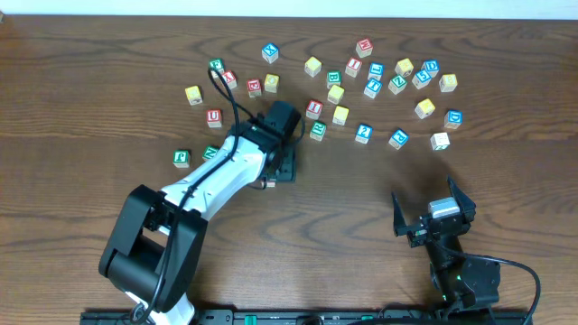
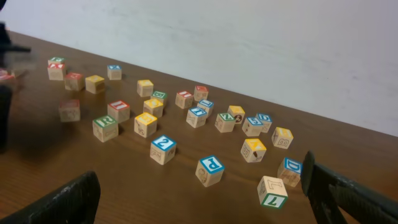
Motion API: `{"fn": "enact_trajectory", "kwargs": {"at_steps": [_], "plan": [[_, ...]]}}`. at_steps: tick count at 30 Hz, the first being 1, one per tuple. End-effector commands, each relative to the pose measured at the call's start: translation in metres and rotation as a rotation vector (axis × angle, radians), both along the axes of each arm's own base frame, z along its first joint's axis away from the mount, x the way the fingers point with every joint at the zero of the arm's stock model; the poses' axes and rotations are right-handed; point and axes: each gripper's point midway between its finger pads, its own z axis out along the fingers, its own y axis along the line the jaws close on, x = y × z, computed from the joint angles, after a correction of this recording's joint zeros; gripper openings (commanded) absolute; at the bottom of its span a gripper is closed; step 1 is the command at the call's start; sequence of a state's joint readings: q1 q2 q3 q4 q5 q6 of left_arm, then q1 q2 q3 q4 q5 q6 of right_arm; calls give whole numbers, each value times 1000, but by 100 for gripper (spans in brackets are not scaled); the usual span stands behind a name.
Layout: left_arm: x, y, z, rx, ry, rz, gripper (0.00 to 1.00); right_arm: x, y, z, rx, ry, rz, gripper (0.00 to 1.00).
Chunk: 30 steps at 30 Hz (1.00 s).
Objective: Spell out AI2
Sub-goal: 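Move the left gripper to the red I block in the cluster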
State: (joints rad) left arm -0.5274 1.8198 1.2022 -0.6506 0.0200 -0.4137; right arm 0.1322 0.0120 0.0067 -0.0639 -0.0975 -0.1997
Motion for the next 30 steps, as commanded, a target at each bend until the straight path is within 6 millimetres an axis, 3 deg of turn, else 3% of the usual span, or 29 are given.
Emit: {"fn": "enact_trajectory", "kwargs": {"at_steps": [1, 9, 18, 25, 30], "plan": [[14, -8, 22, -13, -44, -23, 70, 0, -3, 0, 12, 1, -13, 99], [24, -14, 47, -13, -70, -72, 79, 0, -3, 0, 12, 1, -13, 99], [40, -22, 86, 8, -141, -233, 96, 0, -3, 0, 12, 1, -13, 99], [64, -24, 123, 26, -248, -234, 97, 0, -3, 0, 12, 1, -13, 99], [76, -27, 137, 20, -281, -243, 97, 0, -3, 0, 12, 1, -13, 99]]}}
